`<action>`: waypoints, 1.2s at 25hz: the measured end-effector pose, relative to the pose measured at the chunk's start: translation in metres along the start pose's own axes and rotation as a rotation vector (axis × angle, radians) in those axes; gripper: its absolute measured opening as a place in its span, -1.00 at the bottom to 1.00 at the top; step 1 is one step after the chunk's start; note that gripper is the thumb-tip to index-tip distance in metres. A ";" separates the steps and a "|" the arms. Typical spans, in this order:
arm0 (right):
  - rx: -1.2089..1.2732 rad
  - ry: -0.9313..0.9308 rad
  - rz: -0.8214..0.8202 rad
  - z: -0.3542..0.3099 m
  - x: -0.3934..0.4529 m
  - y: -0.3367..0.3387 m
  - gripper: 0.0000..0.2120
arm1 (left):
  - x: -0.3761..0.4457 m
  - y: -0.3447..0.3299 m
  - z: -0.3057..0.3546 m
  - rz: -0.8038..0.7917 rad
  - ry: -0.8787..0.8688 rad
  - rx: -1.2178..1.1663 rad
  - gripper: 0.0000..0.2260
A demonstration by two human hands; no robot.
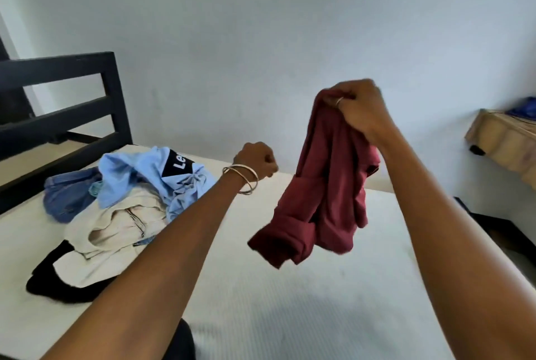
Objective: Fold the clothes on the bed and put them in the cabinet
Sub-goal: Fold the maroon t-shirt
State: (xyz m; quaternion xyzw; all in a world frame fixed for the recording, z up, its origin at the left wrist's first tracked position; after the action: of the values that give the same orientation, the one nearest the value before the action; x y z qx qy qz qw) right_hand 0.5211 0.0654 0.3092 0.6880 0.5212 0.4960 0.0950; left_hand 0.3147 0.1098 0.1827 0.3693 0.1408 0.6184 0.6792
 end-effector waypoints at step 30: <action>0.086 -0.480 -0.050 0.074 -0.145 -0.063 -0.79 | -0.061 -0.079 0.066 -0.513 0.103 -0.628 -0.25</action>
State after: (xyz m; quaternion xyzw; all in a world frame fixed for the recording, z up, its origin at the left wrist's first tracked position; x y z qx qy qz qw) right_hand 0.5448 0.0038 0.1475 0.7764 0.5212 0.2932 0.1990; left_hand 0.4040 0.0337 0.1585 0.0652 0.0665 0.4594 0.8833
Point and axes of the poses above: each hand's wrist, its own x-axis towards the middle knuckle, its own y-axis out of the back of the hand, z = x × y, the point moved 1 cm from there along x, towards the middle knuckle, and after that the axes turned 10 degrees about -x, right-handed, at the moved point
